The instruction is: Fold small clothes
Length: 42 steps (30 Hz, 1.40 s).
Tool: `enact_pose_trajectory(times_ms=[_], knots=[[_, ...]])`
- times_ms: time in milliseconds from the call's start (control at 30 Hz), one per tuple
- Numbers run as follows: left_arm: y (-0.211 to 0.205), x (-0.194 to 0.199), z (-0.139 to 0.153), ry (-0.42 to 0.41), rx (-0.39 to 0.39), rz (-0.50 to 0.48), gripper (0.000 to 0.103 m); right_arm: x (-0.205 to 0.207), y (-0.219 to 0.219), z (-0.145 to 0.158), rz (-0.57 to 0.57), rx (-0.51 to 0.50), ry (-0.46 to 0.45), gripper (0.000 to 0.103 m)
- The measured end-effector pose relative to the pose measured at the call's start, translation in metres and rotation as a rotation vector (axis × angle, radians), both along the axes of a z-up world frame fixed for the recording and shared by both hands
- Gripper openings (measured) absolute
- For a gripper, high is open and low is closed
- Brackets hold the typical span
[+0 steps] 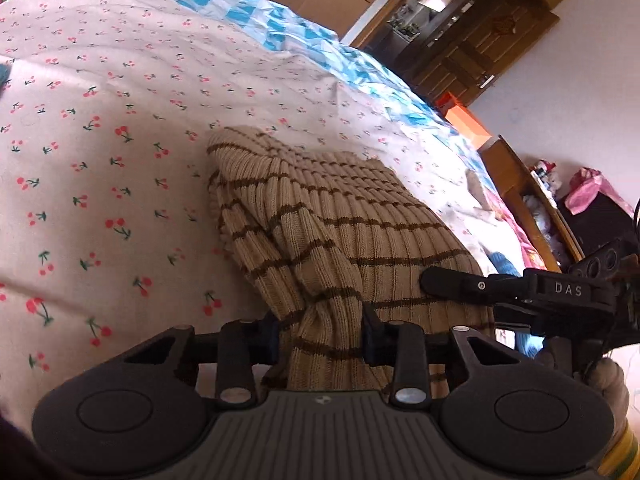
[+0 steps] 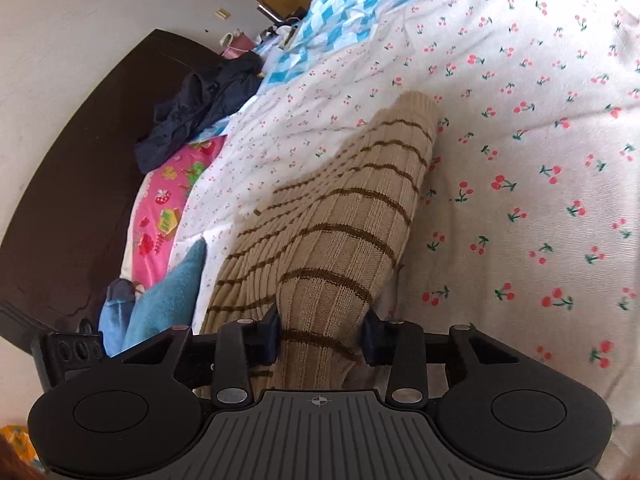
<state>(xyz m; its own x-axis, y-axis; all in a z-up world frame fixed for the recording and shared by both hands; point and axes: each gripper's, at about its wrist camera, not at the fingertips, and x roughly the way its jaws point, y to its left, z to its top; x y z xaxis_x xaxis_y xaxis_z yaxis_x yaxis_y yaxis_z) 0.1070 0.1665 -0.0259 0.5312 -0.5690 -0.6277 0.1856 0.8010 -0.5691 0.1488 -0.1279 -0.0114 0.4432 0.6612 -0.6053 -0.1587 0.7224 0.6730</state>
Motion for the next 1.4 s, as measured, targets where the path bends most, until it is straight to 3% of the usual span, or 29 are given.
enact_pose_trajectory(times_ms=[67, 167, 267, 367, 500, 633, 733, 833, 900, 1100, 1267, 1400], knots=[[-0.013, -0.015, -0.005, 0.023, 0.008, -0.029, 0.04, -0.02, -0.012, 0.009, 0.002, -0.024, -0.003, 0.037], [-0.04, -0.029, -0.018, 0.021, 0.192, -0.044, 0.042, -0.041, -0.018, -0.005, 0.009, -0.158, 0.049, 0.044], [-0.052, -0.038, -0.01, -0.017, 0.27, -0.036, 0.042, -0.051, -0.02, -0.022, -0.02, -0.224, 0.094, 0.045], [-0.049, -0.042, 0.009, -0.067, 0.312, -0.012, 0.043, -0.061, -0.03, -0.008, -0.058, -0.176, 0.045, 0.045], [-0.052, -0.045, 0.034, -0.176, 0.397, 0.019, 0.043, -0.07, -0.036, 0.022, -0.105, -0.247, -0.1, 0.046], [-0.058, -0.02, 0.041, -0.215, 0.389, 0.059, 0.043, -0.07, -0.027, 0.035, -0.108, -0.258, -0.202, 0.046], [-0.068, 0.009, 0.033, -0.242, 0.469, 0.086, 0.043, -0.062, -0.006, 0.029, -0.042, -0.248, -0.196, 0.044], [-0.064, 0.035, 0.014, -0.169, 0.511, 0.115, 0.046, -0.065, 0.016, 0.016, 0.036, -0.259, -0.19, 0.043], [-0.057, 0.043, 0.006, -0.132, 0.5, 0.126, 0.05, -0.065, 0.029, 0.007, 0.08, -0.291, -0.188, 0.043], [-0.051, 0.027, 0.01, -0.123, 0.505, 0.158, 0.054, -0.06, 0.036, 0.008, 0.068, -0.288, -0.166, 0.045], [-0.054, -0.001, 0.026, -0.13, 0.52, 0.144, 0.054, -0.088, 0.026, 0.028, 0.066, -0.304, -0.239, 0.045], [-0.055, -0.026, 0.031, -0.117, 0.524, 0.133, 0.054, -0.118, 0.024, 0.031, 0.106, -0.271, -0.22, 0.045]])
